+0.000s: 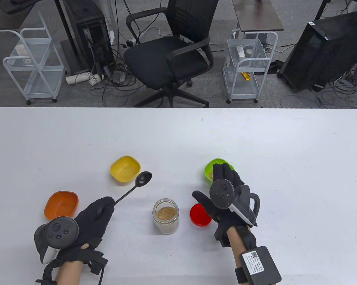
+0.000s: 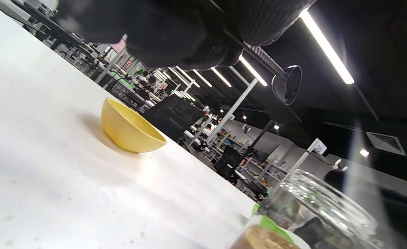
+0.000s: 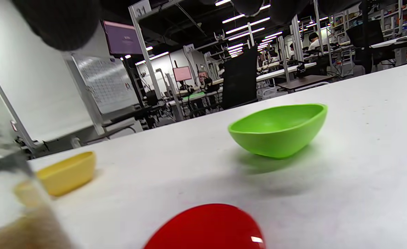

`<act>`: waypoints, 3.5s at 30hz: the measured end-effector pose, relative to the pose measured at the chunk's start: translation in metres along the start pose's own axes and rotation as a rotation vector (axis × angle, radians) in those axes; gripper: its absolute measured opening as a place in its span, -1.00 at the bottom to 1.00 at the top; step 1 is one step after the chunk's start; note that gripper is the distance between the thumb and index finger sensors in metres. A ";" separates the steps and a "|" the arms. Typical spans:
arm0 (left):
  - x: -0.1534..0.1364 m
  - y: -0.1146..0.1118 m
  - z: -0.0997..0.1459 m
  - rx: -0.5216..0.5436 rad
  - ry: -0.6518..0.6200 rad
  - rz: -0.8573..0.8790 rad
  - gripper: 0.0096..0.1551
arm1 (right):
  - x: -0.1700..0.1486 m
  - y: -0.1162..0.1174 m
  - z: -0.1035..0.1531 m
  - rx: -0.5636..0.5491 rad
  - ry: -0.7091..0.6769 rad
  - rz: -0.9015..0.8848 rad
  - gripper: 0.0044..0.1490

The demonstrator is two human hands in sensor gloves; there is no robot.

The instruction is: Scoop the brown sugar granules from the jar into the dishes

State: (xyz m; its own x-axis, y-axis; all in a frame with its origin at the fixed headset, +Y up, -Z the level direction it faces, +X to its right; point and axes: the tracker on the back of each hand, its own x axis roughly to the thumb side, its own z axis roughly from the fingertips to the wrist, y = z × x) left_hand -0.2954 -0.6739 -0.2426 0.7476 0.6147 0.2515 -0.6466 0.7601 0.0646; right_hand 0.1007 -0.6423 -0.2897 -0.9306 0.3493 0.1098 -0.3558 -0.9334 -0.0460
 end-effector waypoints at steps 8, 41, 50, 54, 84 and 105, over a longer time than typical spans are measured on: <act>0.003 -0.005 -0.008 -0.023 0.005 0.021 -0.49 | 0.024 -0.005 0.033 -0.036 -0.041 -0.008 0.32; 0.107 -0.063 -0.012 -0.173 -0.151 0.435 -0.48 | 0.024 0.014 0.069 -0.274 -0.172 -0.451 -0.33; 0.136 -0.081 -0.013 -0.212 -0.194 0.346 -0.48 | 0.013 0.010 0.070 -0.289 -0.163 -0.638 -0.36; 0.139 -0.084 -0.013 -0.223 -0.201 0.309 -0.48 | 0.008 0.011 0.068 -0.279 -0.139 -0.702 -0.38; 0.074 -0.028 -0.004 -0.180 -0.287 -0.310 -0.13 | -0.016 0.011 0.064 -0.343 -0.098 -1.000 -0.49; 0.053 -0.042 0.003 -0.244 -0.190 -0.429 -0.09 | -0.005 0.016 0.066 -0.321 -0.138 -0.863 -0.46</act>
State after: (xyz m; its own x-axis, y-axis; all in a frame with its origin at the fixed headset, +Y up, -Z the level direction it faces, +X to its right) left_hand -0.2291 -0.6741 -0.2294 0.8821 0.2058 0.4237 -0.2177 0.9758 -0.0206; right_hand 0.1058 -0.6643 -0.2252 -0.3217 0.8796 0.3504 -0.9457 -0.2806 -0.1639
